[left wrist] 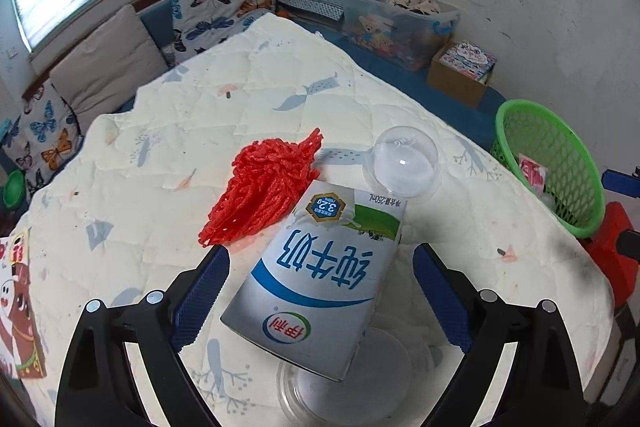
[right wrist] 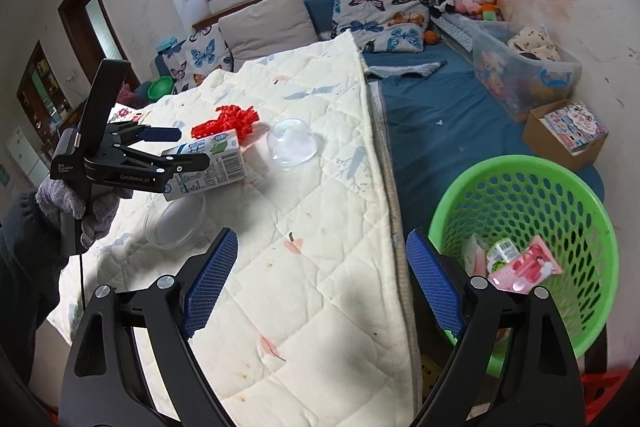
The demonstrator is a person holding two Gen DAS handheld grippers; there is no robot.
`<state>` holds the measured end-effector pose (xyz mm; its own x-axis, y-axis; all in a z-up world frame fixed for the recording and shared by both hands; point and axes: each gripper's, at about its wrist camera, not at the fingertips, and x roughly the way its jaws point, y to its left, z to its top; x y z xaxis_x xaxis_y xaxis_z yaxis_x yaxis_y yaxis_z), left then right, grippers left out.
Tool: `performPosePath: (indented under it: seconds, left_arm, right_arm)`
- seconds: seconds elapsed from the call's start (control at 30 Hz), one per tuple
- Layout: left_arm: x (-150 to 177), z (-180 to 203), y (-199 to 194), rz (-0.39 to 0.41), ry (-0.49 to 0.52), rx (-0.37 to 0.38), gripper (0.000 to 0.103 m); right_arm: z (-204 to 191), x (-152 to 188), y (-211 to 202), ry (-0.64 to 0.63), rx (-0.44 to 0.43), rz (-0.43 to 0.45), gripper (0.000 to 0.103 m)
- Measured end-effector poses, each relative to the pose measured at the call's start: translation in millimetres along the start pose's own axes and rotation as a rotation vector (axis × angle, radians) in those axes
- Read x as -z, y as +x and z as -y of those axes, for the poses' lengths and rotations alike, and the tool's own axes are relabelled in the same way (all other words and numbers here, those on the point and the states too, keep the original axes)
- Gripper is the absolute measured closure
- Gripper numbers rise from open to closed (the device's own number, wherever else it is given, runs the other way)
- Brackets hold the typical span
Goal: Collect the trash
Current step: 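Grasp the white milk carton with the left tool and lift it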
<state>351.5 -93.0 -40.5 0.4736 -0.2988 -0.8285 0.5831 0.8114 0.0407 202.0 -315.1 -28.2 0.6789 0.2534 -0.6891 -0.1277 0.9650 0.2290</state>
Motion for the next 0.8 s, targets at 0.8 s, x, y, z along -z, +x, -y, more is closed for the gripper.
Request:
performPosePath:
  seconds: [0.8]
  left_arm:
    - [3.5,6.8,9.5,0.036,0.062,0.031,0.037]
  right_arm:
    - [-8.8,-2.3,25.1,-0.01,-0.01,-0.041,0.017]
